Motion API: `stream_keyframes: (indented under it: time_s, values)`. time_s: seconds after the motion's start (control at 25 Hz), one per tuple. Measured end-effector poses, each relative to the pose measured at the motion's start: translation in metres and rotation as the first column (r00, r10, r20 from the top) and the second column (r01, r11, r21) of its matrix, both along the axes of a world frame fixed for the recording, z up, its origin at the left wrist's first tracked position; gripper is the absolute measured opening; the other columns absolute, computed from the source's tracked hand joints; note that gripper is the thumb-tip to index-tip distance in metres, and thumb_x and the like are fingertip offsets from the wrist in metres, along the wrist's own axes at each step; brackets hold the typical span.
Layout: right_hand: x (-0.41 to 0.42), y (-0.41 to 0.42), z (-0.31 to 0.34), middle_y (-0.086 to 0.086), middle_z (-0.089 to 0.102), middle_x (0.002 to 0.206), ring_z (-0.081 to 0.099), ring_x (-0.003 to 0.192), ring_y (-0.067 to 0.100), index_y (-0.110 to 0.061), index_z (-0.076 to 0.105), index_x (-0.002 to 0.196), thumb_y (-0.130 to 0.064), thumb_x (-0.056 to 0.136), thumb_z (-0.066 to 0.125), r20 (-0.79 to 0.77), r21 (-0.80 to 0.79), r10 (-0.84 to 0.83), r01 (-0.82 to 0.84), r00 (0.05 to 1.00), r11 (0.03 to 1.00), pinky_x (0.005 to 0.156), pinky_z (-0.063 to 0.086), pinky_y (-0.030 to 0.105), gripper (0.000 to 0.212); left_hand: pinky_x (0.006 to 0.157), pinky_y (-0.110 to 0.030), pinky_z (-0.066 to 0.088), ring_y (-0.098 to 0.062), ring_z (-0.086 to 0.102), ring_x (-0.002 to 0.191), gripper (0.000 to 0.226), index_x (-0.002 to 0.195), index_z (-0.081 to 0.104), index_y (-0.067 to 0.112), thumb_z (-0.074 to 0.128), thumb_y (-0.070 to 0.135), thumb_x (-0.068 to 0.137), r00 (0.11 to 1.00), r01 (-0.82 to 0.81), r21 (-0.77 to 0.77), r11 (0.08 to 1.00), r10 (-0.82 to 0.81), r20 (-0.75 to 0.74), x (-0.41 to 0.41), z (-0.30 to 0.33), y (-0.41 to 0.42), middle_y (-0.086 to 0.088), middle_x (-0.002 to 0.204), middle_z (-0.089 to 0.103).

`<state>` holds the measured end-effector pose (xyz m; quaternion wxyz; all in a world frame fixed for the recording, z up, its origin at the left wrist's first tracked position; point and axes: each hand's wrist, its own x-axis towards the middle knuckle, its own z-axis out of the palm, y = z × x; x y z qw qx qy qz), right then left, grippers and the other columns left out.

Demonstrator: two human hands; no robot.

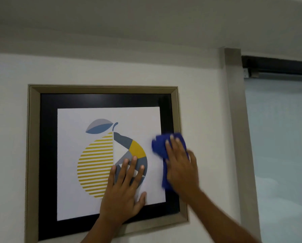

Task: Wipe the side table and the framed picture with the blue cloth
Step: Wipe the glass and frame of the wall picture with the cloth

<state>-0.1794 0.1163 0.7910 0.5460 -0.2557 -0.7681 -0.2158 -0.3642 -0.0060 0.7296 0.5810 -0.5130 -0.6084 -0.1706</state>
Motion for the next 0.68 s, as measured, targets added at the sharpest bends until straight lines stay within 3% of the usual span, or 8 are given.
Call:
stream_keyframes:
  time_s: [0.12,0.24,0.32,0.56,0.68]
  values:
    - [-0.011,0.0,0.102,0.011,0.022,0.162,0.02,0.15,0.026,-0.011,0.025,0.154,-0.02,0.098,0.048,-0.043,0.002,-0.009,0.009,0.999,1.0,0.115,0.025,0.045,0.061,0.124,-0.058,0.006,-0.037,0.013,0.155,0.081,0.159,0.027,0.017,0.049,0.056,0.091,1.0,-0.001,-0.003,1.0,0.001,0.014,0.0,0.002,0.001,-0.015,0.169,0.014]
    - [-0.022,0.007,0.136,0.01,0.023,0.162,0.019,0.15,0.025,-0.011,0.027,0.154,-0.021,0.1,0.046,-0.113,0.038,-0.008,0.013,0.994,0.999,0.114,0.023,0.042,0.058,0.124,-0.057,0.006,-0.037,0.013,0.155,0.082,0.159,0.025,0.018,0.048,0.059,0.091,1.0,0.012,-0.006,1.0,-0.012,0.018,-0.003,0.002,0.002,-0.014,0.17,0.014]
    - [-0.026,0.011,0.104,0.01,0.027,0.161,0.022,0.149,0.027,-0.01,0.03,0.153,-0.02,0.099,0.049,-0.159,0.055,0.014,-0.005,0.987,0.998,0.113,0.026,0.043,0.058,0.124,-0.058,0.007,-0.037,0.014,0.155,0.084,0.159,0.025,0.018,0.048,0.061,0.09,1.0,0.018,0.01,1.0,-0.018,0.001,-0.003,0.001,0.003,-0.015,0.169,0.015]
    - [-0.028,-0.006,-0.086,0.013,0.038,0.154,0.034,0.143,0.032,-0.007,0.04,0.147,-0.016,0.089,0.041,-0.213,-0.058,-0.036,0.024,0.976,0.998,0.107,0.033,0.045,0.059,0.124,-0.06,0.008,-0.04,0.013,0.154,0.086,0.158,0.028,0.016,0.049,0.062,0.088,1.0,0.005,0.026,1.0,-0.005,-0.022,0.001,0.002,0.005,-0.018,0.168,0.018]
    - [-0.041,-0.024,-0.114,0.016,0.042,0.15,0.03,0.14,0.031,-0.007,0.034,0.145,-0.015,0.083,0.043,-0.23,-0.156,-0.028,-0.009,0.973,0.988,0.11,0.025,0.041,0.062,0.123,-0.06,0.009,-0.04,0.013,0.154,0.086,0.158,0.028,0.017,0.047,0.063,0.088,1.0,0.003,0.023,1.0,-0.002,-0.03,0.002,0.003,0.006,-0.019,0.167,0.018]
